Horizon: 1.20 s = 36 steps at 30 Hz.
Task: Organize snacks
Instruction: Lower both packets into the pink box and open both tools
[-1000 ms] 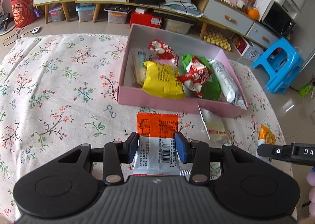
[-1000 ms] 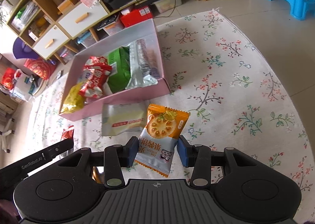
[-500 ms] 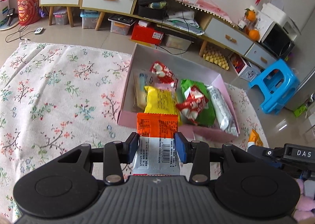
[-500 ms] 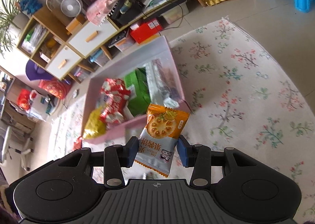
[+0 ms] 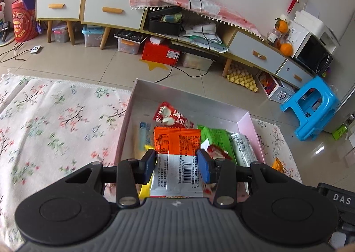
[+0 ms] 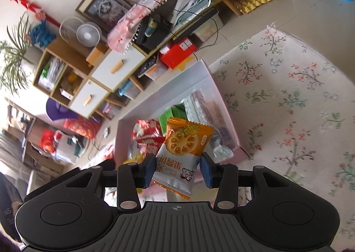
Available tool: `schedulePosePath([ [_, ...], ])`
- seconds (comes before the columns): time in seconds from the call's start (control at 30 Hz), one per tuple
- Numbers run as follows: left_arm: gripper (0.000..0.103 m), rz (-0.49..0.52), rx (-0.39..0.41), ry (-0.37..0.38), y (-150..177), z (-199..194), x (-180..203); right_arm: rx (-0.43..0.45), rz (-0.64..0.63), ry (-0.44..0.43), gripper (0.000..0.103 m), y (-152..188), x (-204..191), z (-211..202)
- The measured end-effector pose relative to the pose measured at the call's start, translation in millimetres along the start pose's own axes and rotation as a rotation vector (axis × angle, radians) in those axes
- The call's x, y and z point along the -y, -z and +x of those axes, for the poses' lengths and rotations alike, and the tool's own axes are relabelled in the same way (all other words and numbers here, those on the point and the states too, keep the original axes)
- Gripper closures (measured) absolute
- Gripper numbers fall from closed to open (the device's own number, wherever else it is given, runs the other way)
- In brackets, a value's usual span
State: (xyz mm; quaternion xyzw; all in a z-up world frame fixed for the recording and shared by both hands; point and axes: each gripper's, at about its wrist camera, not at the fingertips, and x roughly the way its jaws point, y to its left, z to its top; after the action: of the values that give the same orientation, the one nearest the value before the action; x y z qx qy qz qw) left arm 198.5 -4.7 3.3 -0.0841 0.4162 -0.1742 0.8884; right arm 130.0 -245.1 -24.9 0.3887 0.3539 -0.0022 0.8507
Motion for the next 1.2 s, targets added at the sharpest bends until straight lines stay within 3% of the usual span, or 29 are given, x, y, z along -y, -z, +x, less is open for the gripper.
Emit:
schedulePosePath([
  [0.5, 0.064, 0.049, 0.000, -0.015, -1.0, 21.5, 2.6, 0.077, 0.038, -0.020, 0.058, -4.0, 7.6, 20.6],
  [0.57, 0.058, 0.054, 0.001, -0.016, -0.7, 21.5, 3.5, 0.094, 0.037, -0.031, 0.057, -3.4, 7.4, 19.5],
  [0.63, 0.048, 0.056, 0.005, -0.023, 0.2, 20.9, 4.4, 0.101, 0.026, -0.041, 0.046, -3.9, 4.0, 18.0],
  [0.7, 0.047, 0.059, 0.008, -0.027, 0.9, 20.1, 4.4, 0.109, 0.002, -0.040, 0.036, -3.1, 0.1, 15.6],
  [0.83, 0.036, 0.065, 0.002, -0.029, 2.2, 15.9, 4.0, 0.087, -0.011, -0.035, 0.035, -3.0, -2.3, 15.5],
  [1.2, 0.021, 0.088, -0.008, -0.039, 16.4, -12.8, 1.1, 0.036, -0.046, 0.015, 0.025, -0.4, -8.7, 1.8],
])
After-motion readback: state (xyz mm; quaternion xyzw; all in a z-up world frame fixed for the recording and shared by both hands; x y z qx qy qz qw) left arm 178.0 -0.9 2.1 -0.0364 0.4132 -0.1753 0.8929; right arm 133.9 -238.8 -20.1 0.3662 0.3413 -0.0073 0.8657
